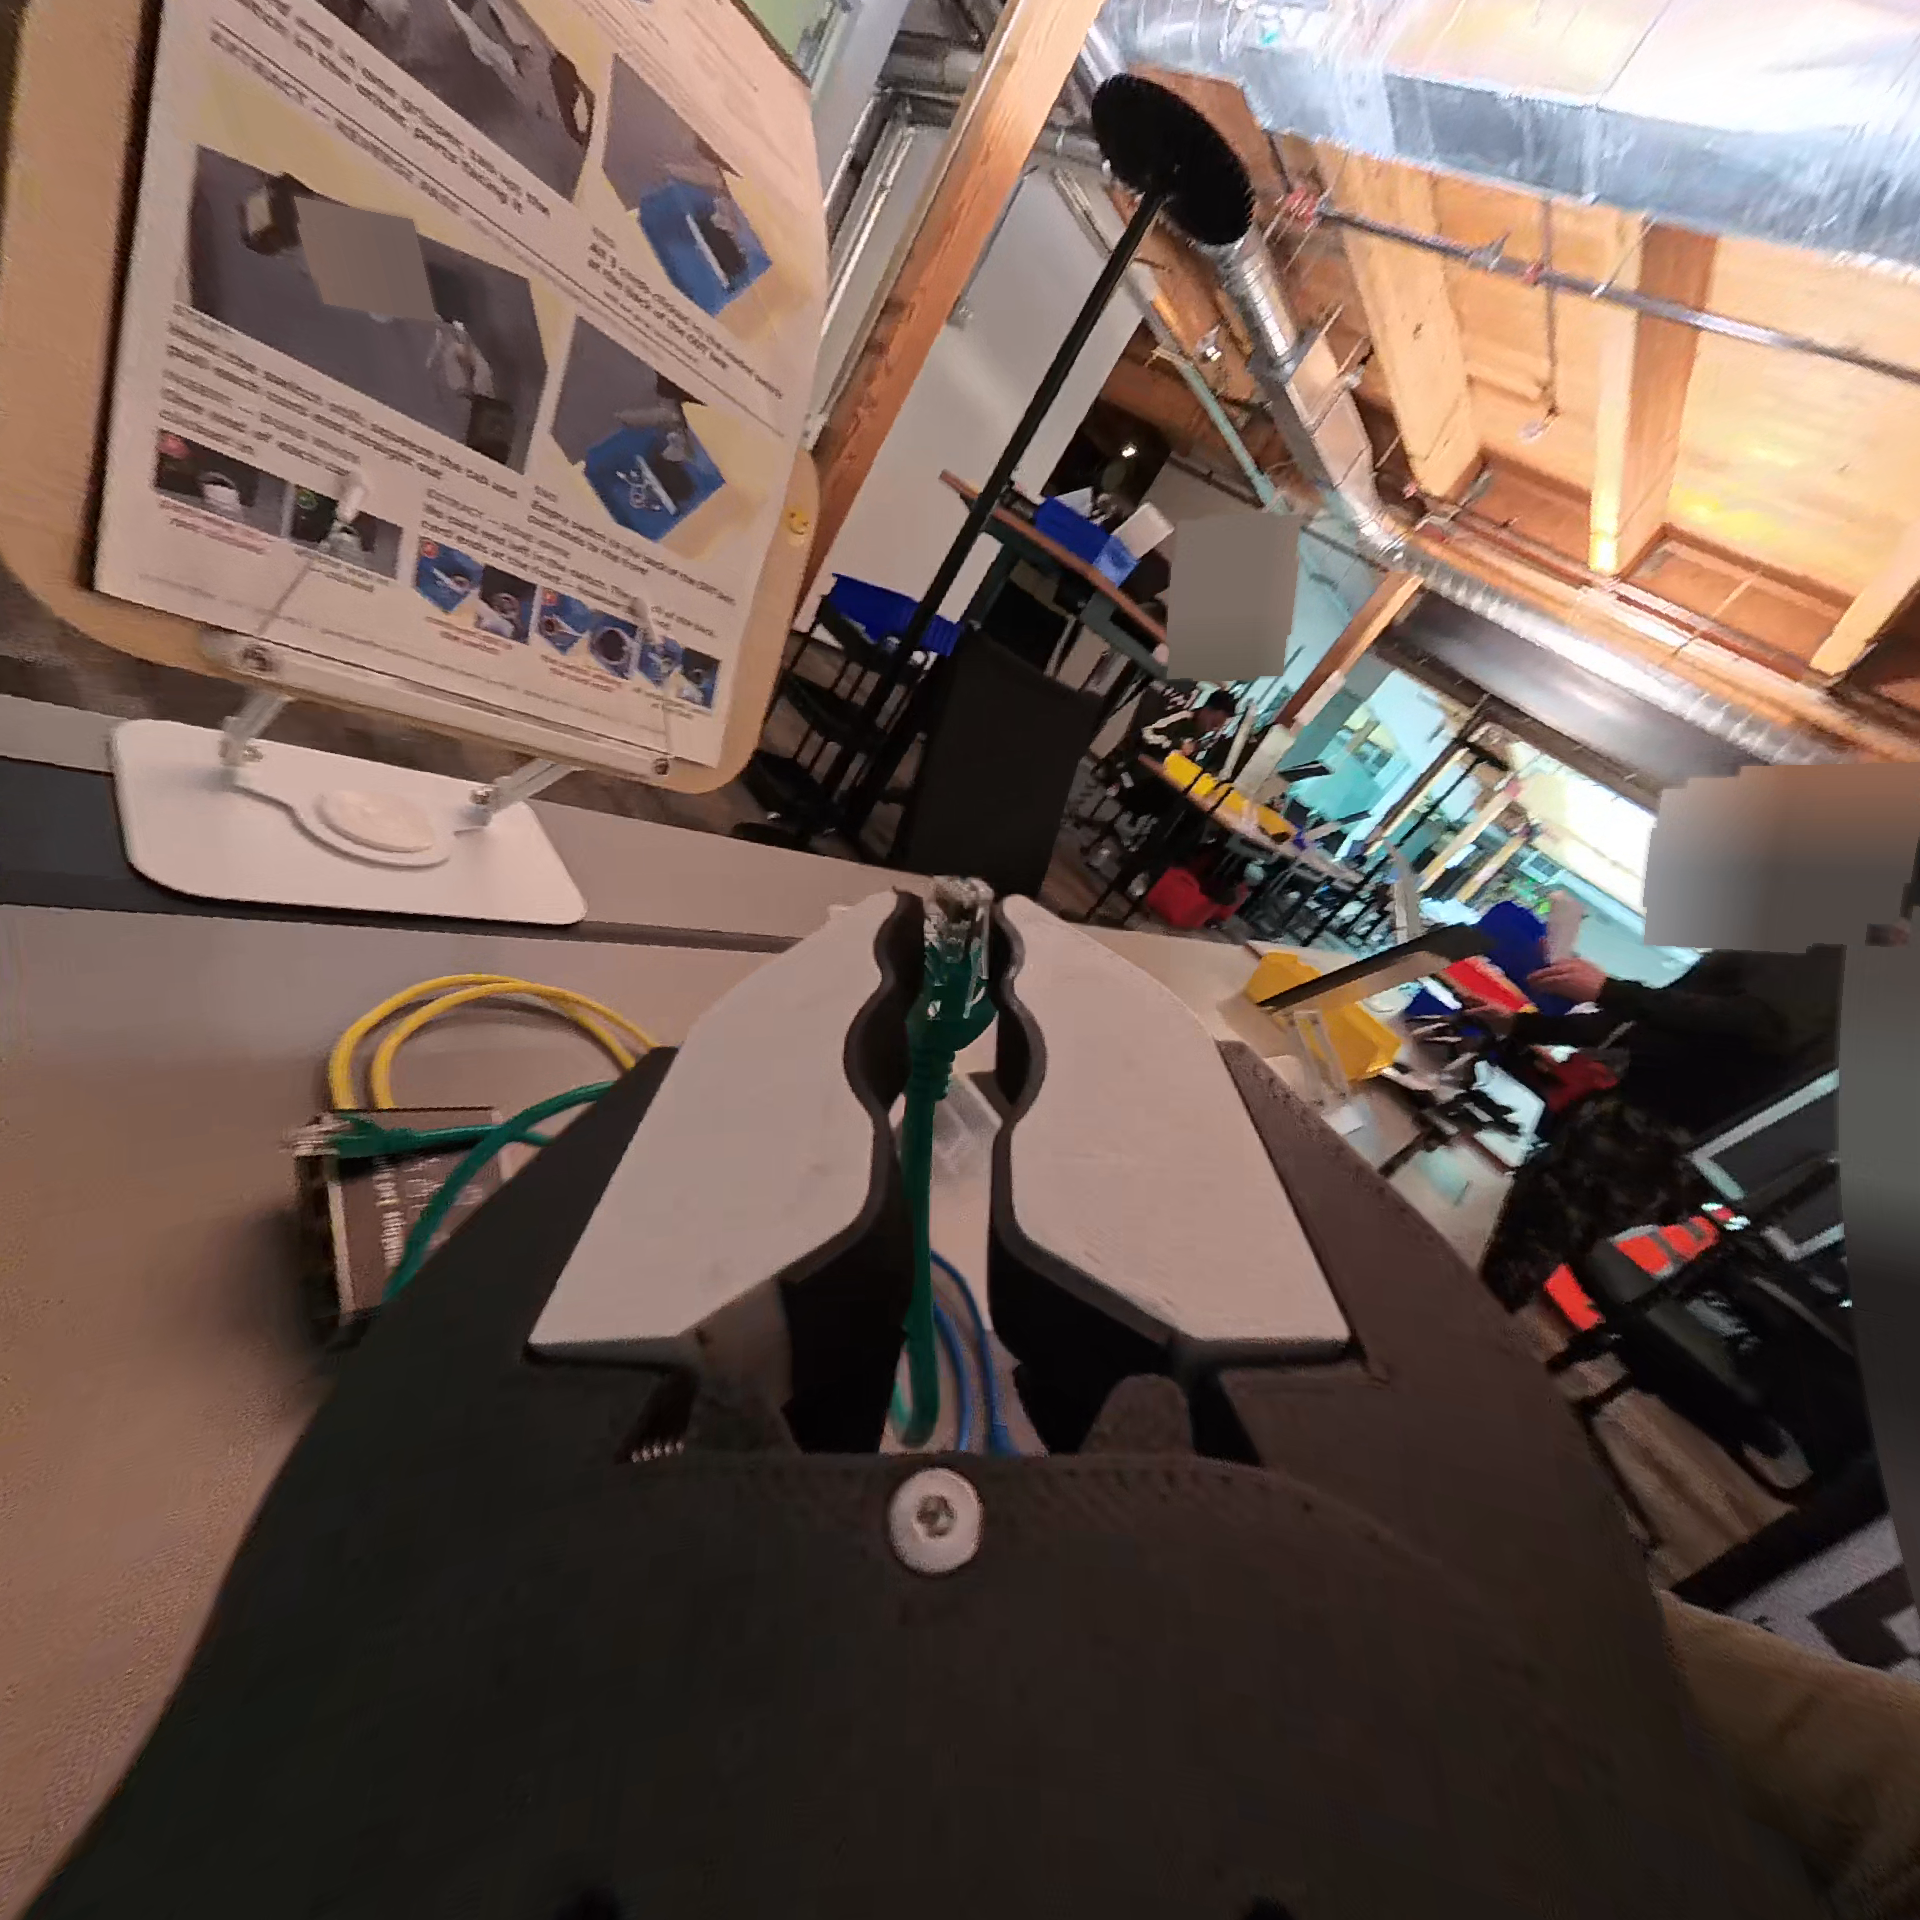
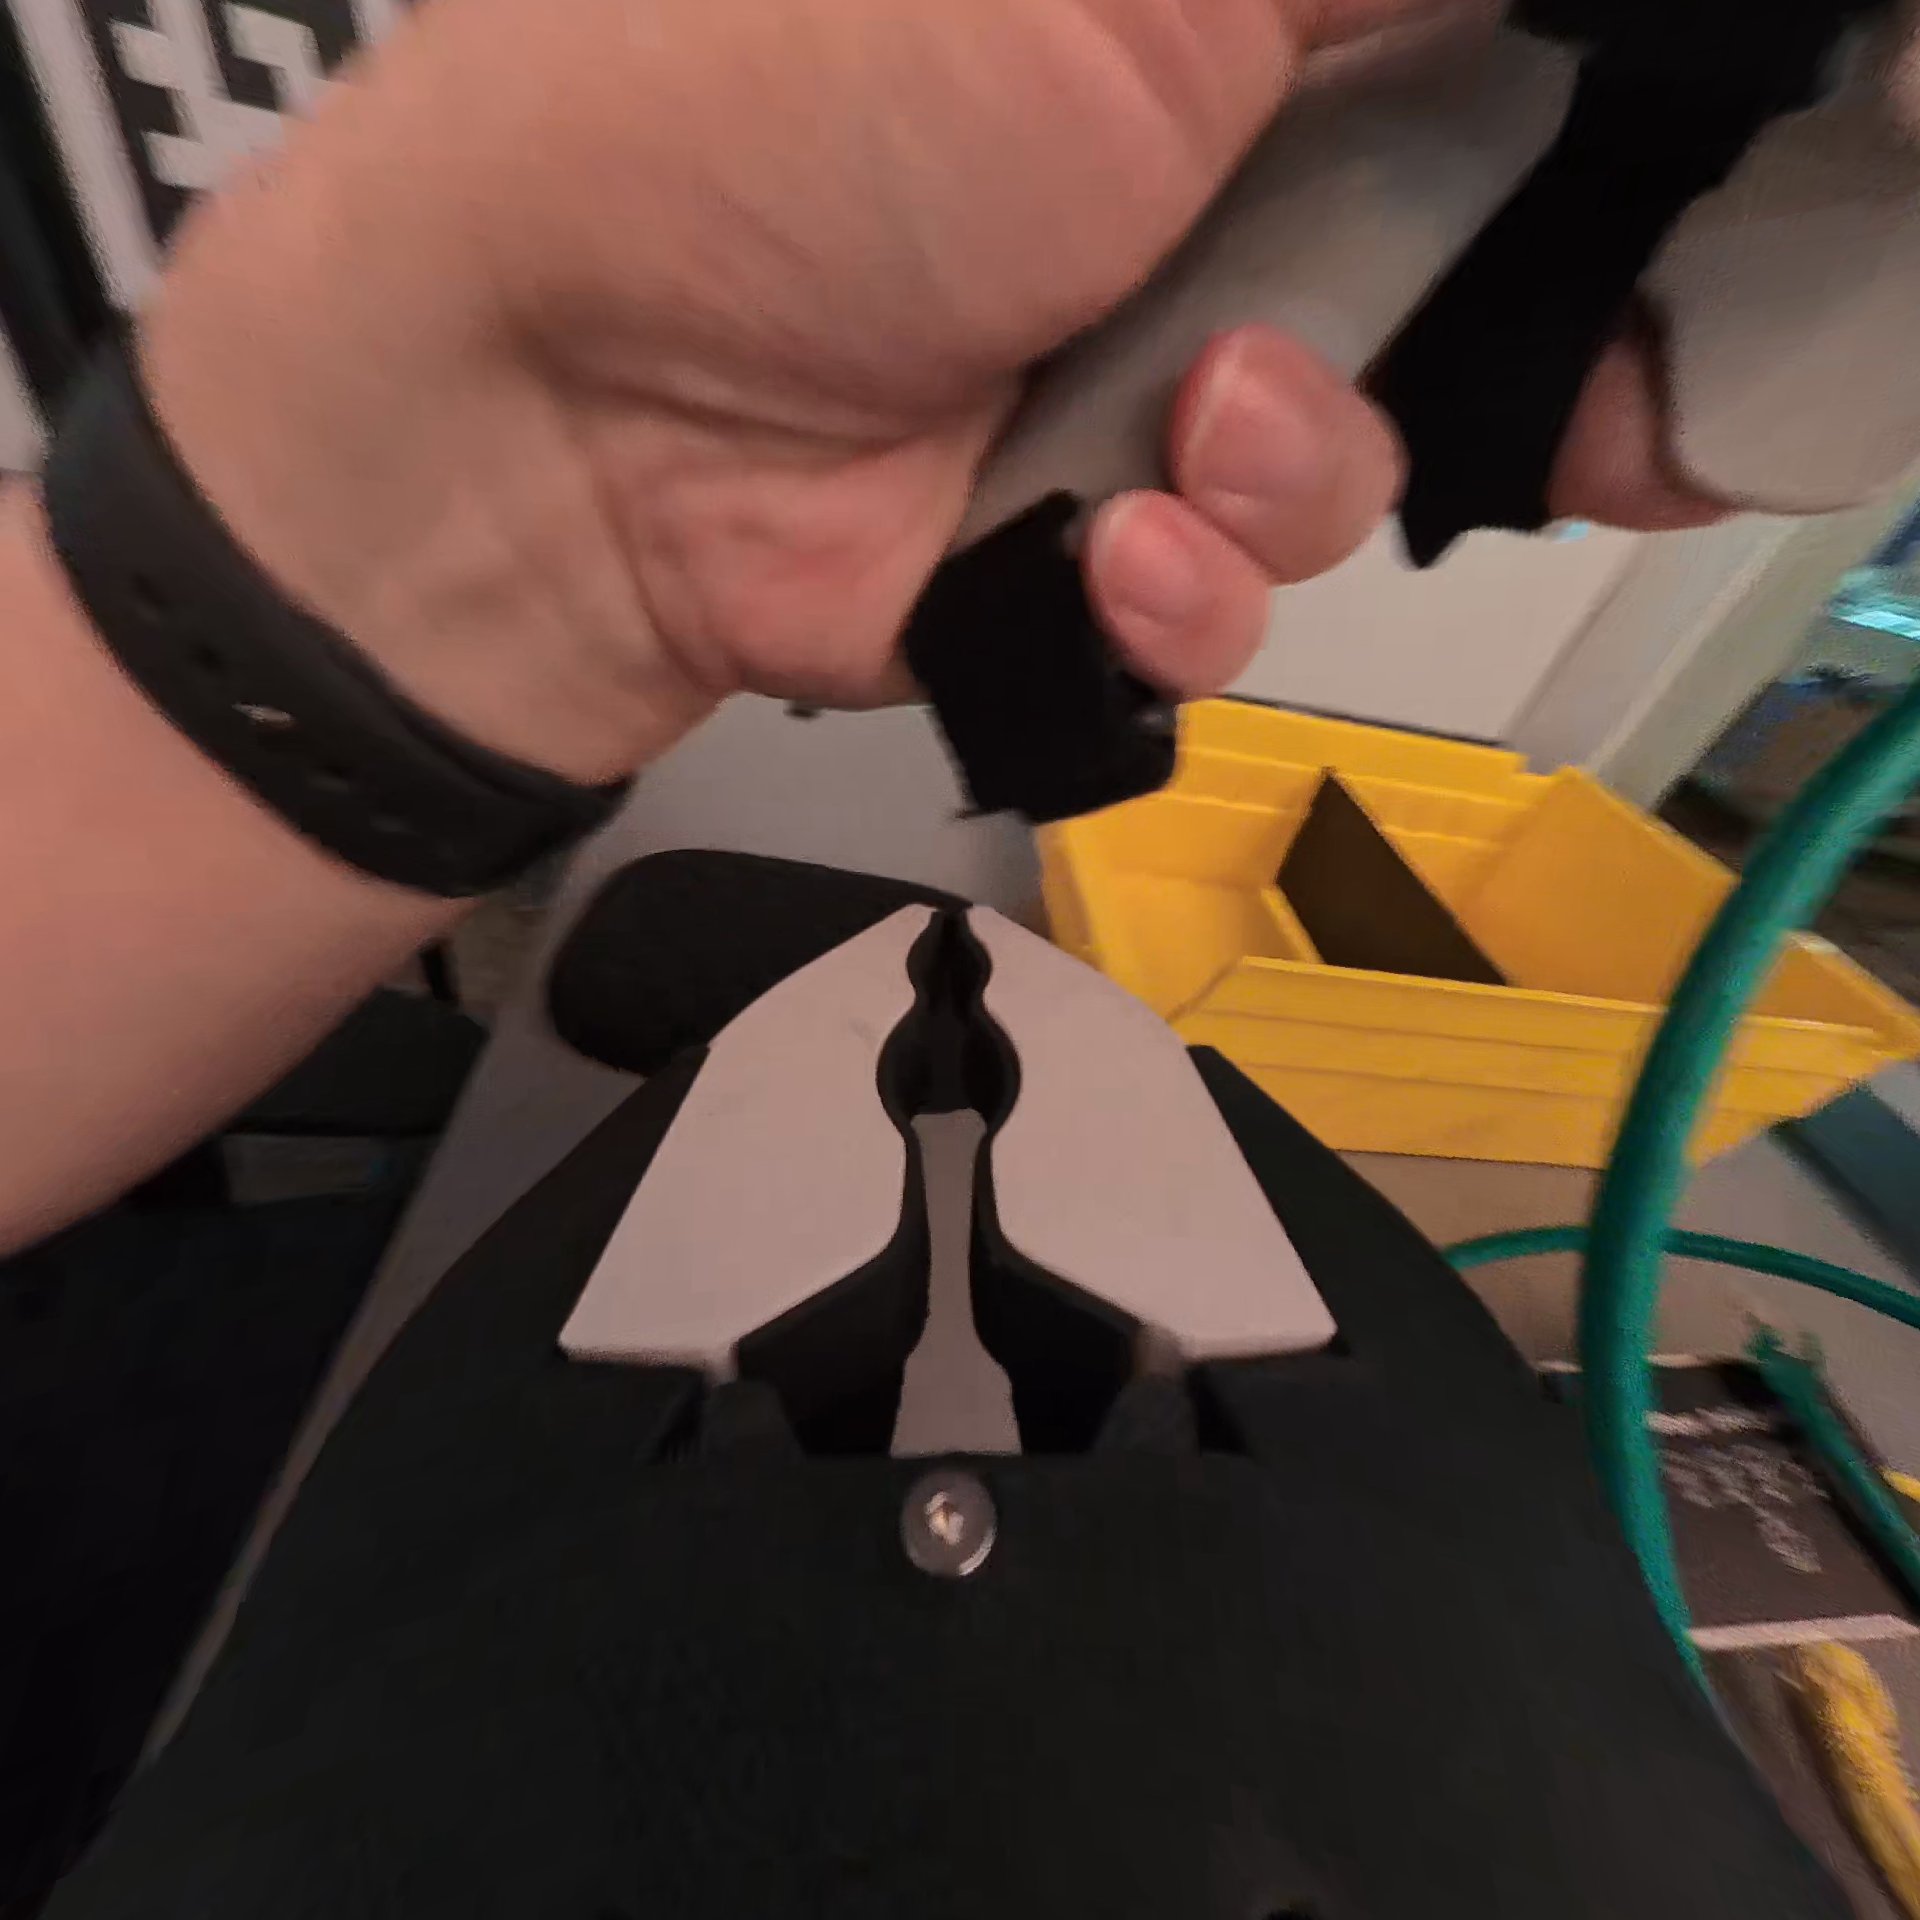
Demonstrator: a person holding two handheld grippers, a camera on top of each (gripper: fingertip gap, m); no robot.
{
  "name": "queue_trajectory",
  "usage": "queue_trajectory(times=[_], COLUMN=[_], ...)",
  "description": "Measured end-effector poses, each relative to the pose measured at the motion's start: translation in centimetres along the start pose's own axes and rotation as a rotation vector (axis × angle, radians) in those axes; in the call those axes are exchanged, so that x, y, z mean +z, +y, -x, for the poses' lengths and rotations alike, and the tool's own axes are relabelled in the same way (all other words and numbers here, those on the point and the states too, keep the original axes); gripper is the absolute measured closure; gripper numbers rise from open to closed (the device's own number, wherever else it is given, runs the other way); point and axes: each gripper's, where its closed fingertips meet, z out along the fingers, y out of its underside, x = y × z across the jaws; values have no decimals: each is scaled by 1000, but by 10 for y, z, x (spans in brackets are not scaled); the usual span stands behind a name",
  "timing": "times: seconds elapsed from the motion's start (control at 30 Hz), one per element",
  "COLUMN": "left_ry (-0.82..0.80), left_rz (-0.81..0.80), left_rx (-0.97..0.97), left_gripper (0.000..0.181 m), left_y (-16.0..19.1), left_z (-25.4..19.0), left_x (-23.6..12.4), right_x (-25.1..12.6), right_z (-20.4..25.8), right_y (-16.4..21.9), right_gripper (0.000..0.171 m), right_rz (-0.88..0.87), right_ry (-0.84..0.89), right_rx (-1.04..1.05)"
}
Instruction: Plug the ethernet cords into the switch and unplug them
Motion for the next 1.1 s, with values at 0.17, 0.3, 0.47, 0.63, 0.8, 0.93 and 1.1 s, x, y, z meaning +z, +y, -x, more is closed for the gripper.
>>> queue_trajectory(times=[0.17,0.3,0.47,0.63,0.8,0.93,1.1], left_ry=[103,152,398,355,380,398,438], left_rz=[-66,-92,-87,-76,-81,-93,-150], left_rx=[-63,-73,-171,-137,-192,-215,-227], left_gripper=[170,170,170,170,170,170,171], left_y=[2,7,11,19,21,22,20], left_z=[-19,-32,-69,-59,-53,-51,-52], left_x=[2,5,4,3,0,0,-2], right_x=[-40,-66,-101,-116,-115,-111,-113], right_z=[-74,-94,-93,-81,-81,-82,-87], right_y=[-30,-55,-86,-103,-106,-105,-106], right_gripper=[151,141,144,139,154,154,153], right_rz=[-262,-416,-682,-737,-647,-614,-615], right_ry=[359,364,327,224,294,332,349], right_rx=[-16,85,44,-143,-295,-315,-232])
